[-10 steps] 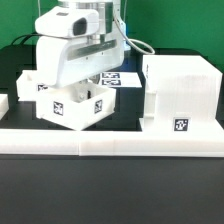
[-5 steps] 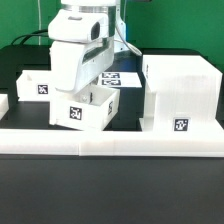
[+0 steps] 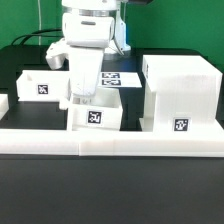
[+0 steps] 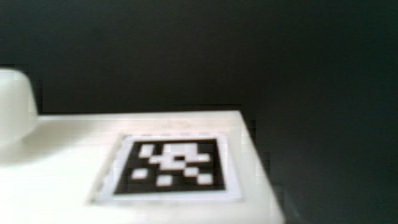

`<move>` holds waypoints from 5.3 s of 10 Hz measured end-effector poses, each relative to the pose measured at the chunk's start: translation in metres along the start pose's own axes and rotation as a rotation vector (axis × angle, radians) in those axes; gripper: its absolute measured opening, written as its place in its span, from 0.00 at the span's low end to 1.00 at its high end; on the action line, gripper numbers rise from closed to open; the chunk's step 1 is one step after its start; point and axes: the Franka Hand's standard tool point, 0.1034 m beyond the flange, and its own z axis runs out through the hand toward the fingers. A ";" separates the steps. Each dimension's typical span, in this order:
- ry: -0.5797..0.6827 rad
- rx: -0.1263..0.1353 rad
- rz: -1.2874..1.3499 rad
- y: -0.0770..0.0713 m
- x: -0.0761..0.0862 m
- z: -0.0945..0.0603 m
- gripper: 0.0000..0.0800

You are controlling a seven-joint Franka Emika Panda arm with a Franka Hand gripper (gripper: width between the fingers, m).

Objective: Assemble drawer

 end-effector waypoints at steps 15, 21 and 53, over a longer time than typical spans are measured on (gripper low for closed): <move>0.035 -0.084 0.213 0.015 0.042 0.008 0.05; 0.018 -0.041 0.123 0.014 0.044 0.009 0.05; 0.126 -0.026 0.096 0.016 0.042 0.015 0.05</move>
Offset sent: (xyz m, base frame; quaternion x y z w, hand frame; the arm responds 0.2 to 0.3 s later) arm 0.0190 0.0295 -0.0005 0.0454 0.0241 0.0826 0.9953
